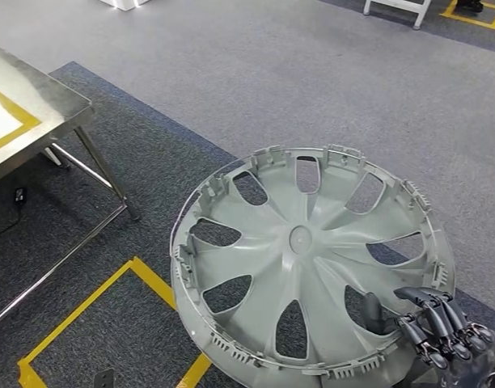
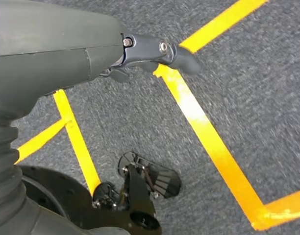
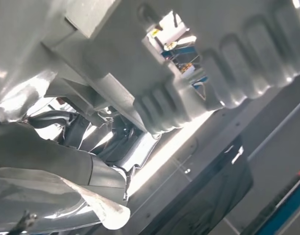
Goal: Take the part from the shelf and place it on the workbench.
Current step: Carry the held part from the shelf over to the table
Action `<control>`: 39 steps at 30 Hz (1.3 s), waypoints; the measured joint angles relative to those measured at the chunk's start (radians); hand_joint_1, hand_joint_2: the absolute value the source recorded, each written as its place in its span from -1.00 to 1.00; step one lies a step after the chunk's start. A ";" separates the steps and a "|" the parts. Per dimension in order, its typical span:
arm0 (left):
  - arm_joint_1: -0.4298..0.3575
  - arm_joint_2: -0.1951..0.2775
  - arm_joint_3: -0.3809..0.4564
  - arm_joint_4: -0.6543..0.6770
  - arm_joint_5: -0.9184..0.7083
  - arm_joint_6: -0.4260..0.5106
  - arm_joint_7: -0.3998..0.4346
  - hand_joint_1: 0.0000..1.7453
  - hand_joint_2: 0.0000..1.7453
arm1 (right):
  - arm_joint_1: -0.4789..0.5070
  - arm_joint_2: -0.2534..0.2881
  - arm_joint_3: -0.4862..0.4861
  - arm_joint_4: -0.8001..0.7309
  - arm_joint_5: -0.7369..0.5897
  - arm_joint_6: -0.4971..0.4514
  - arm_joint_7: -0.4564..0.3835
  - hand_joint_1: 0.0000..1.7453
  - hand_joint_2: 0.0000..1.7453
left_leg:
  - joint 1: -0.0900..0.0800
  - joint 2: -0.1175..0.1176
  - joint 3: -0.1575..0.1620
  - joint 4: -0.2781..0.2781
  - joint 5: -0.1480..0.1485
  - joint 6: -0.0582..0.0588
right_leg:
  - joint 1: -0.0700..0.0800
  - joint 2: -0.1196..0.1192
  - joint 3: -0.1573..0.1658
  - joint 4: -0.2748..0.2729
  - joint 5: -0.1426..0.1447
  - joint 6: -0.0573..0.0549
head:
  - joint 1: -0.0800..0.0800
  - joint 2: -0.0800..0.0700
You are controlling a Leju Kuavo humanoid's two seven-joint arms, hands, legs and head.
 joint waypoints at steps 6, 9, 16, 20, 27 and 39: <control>-0.002 -0.003 0.001 0.000 -0.007 -0.001 0.001 -1.00 1.00 | 0.003 0.000 -0.004 -0.002 -0.002 0.000 0.000 1.00 1.00 | 0.011 -0.070 0.016 -0.017 0.005 0.022 | -0.005 0.108 -0.134 0.254 -0.109 0.015 | 0.008 0.000; -0.001 -0.004 0.001 0.000 -0.007 -0.001 0.002 -1.00 1.00 | 0.003 0.000 -0.005 -0.002 -0.001 0.000 0.000 1.00 1.00 | 0.013 -0.113 0.021 -0.013 0.001 0.017 | -0.007 0.121 -0.128 0.185 -0.024 0.015 | 0.008 0.000; 0.002 -0.002 0.001 0.000 -0.012 0.000 0.007 -1.00 1.00 | 0.002 -0.001 -0.006 -0.005 0.000 0.000 -0.001 1.00 1.00 | 0.019 -0.174 0.000 0.008 -0.006 -0.018 | -0.016 0.175 -0.044 0.008 0.042 -0.010 | 0.006 0.000; 0.000 -0.002 0.001 0.000 -0.018 -0.001 0.008 -1.00 1.00 | 0.004 -0.001 -0.006 -0.008 0.000 0.000 -0.001 1.00 1.00 | 0.019 -0.073 -0.089 0.195 -0.098 -0.036 | -0.013 0.113 -0.031 0.002 0.037 -0.028 | -0.002 0.000; 0.001 0.000 0.001 0.000 -0.024 -0.001 0.011 -1.00 1.00 | 0.003 -0.001 -0.006 -0.011 -0.007 0.000 -0.001 1.00 1.00 | 0.009 0.012 -0.013 0.030 0.008 -0.019 | -0.005 0.029 -0.006 0.001 0.014 -0.019 | -0.003 0.000; -0.001 -0.001 0.002 0.000 -0.025 -0.010 0.005 -1.00 1.00 | 0.002 -0.001 -0.006 -0.016 -0.012 0.000 0.000 1.00 1.00 | 0.017 -0.102 0.019 -0.016 0.006 0.017 | -0.008 0.115 -0.135 0.215 -0.048 0.020 | 0.010 0.000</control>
